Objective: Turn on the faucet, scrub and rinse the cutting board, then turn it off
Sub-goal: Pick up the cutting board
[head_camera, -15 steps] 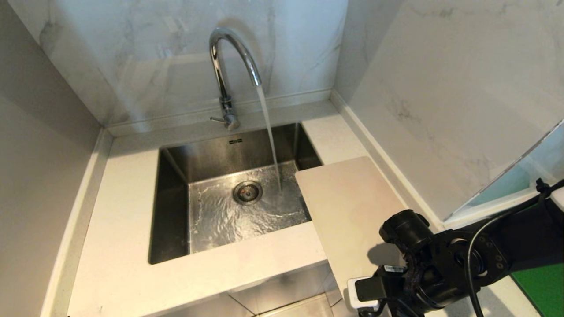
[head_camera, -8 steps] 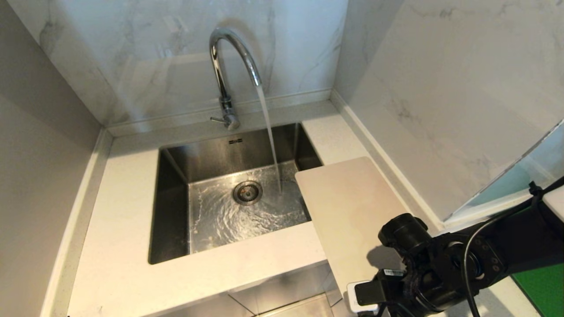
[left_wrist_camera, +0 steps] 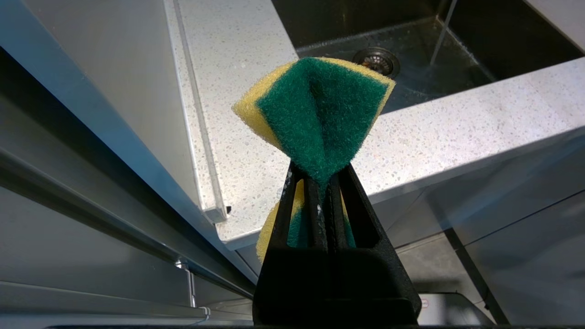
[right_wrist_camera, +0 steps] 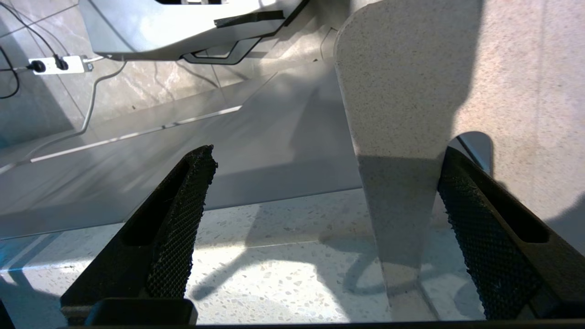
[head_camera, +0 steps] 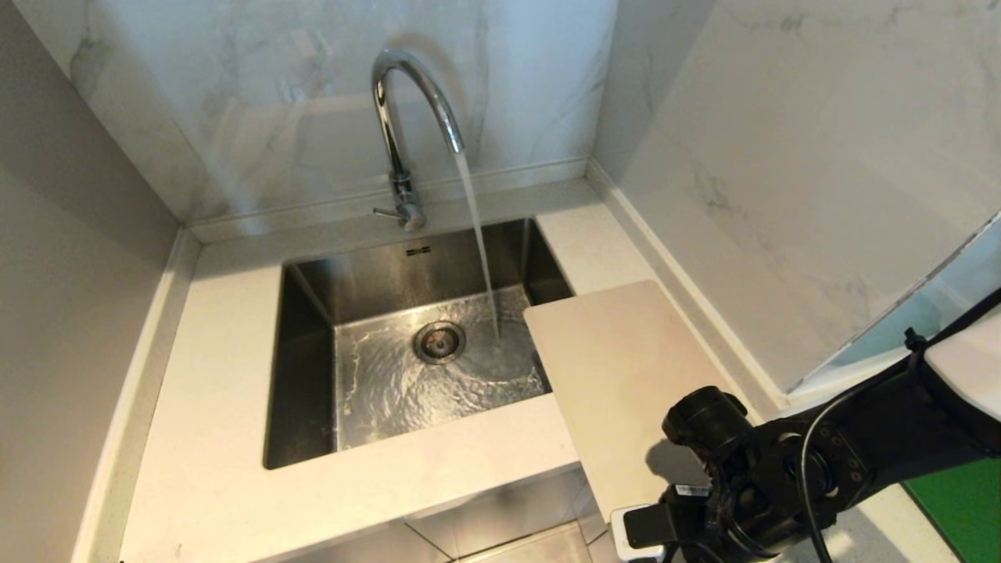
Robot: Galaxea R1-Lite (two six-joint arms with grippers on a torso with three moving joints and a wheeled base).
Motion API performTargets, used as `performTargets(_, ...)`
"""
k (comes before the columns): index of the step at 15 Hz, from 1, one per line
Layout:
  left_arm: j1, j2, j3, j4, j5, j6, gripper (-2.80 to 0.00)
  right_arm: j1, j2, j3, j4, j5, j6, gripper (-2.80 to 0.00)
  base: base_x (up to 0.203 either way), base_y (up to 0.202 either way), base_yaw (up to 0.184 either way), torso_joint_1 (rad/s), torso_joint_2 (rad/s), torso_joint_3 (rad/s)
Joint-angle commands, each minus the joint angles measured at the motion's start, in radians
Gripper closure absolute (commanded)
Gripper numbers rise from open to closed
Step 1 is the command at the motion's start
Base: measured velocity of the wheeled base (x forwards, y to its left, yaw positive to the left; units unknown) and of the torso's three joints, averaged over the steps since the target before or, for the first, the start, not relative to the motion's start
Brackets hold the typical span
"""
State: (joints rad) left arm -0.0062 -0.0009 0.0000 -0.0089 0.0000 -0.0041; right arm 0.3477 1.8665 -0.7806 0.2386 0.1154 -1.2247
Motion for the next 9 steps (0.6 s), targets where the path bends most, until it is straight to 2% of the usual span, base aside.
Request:
performTargets(1,0.000,0.000,0.002,0.000,0.000,0.000,0.00,0.001,0.016,0.003,-0.010,-0.002,-0.007,-2.80,0.000,0.000,0.000,0.000,0.00,0.000)
performTargets(9,0.000,0.001,0.002,0.000,0.000,0.000,0.00,0.001,0.063,0.010,-0.065,-0.028,-0.004,-2.80,0.000,0.000,0.000,0.000,0.00,0.000)
